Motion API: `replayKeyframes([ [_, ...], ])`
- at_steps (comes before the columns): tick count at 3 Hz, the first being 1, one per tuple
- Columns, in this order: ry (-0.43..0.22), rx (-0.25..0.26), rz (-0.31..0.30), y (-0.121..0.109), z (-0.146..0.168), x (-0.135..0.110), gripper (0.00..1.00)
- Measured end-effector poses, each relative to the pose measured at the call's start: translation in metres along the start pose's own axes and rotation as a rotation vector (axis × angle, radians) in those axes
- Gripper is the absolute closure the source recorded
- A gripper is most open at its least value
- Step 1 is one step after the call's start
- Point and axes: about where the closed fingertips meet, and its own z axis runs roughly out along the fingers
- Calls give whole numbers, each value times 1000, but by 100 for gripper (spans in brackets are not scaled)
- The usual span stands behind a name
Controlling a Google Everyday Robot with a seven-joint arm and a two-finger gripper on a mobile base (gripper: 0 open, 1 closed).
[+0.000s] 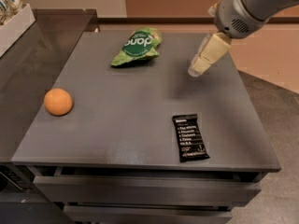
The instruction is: Move green rice chip bag near rxbar chocolate
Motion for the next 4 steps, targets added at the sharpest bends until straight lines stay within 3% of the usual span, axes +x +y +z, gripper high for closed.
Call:
replayKeyframes([
  [2,-92,-9,41,-24,51,-35,0],
  [4,-131,-39,39,-36,110,-48,0],
])
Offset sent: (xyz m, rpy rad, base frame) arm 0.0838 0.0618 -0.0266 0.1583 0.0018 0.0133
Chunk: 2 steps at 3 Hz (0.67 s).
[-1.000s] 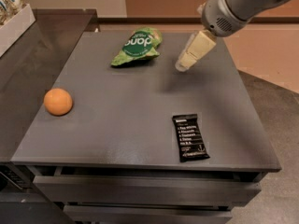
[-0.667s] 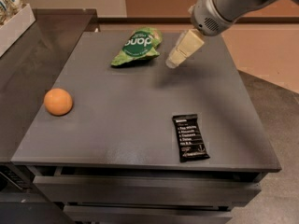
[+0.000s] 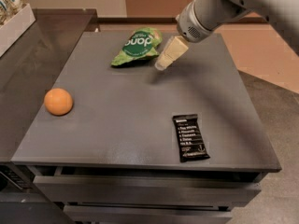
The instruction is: Move green rice chip bag near rxbar chocolate
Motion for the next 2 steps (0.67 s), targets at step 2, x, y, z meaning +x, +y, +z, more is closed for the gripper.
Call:
replayKeyframes([
  [2,-26,30,21,-16,43,-2,0],
])
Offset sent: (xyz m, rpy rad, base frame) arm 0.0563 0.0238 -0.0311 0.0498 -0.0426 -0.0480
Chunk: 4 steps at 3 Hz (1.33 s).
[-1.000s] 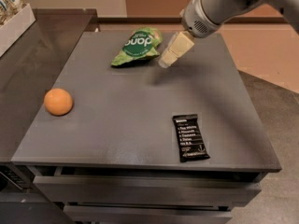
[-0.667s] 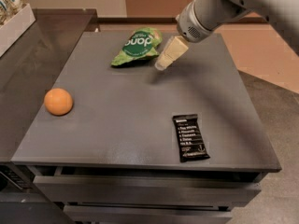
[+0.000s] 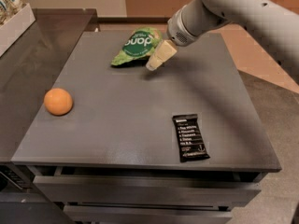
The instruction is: Move green rice chip bag near rxbar chocolate
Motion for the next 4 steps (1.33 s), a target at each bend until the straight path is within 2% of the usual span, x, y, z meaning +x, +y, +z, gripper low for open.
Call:
replayKeyframes([
  [1,-11,14,10,-11,15,-3,0],
  [2,-15,5,25,-13,27,-5,0],
  [4,-18,-46,60,4,45,-4,0],
])
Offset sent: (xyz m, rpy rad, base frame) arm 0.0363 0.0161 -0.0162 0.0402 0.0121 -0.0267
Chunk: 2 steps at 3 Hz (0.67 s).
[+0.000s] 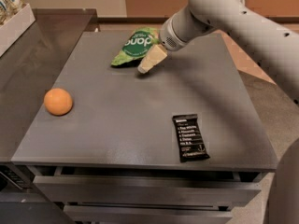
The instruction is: Move green rice chip bag near rxbar chocolate
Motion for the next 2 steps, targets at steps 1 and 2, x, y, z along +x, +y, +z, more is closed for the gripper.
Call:
replayKeyframes([
  [1,0,-4,8,0,4,0,11],
  [2,0,-5,28,-6,8,-1,27],
])
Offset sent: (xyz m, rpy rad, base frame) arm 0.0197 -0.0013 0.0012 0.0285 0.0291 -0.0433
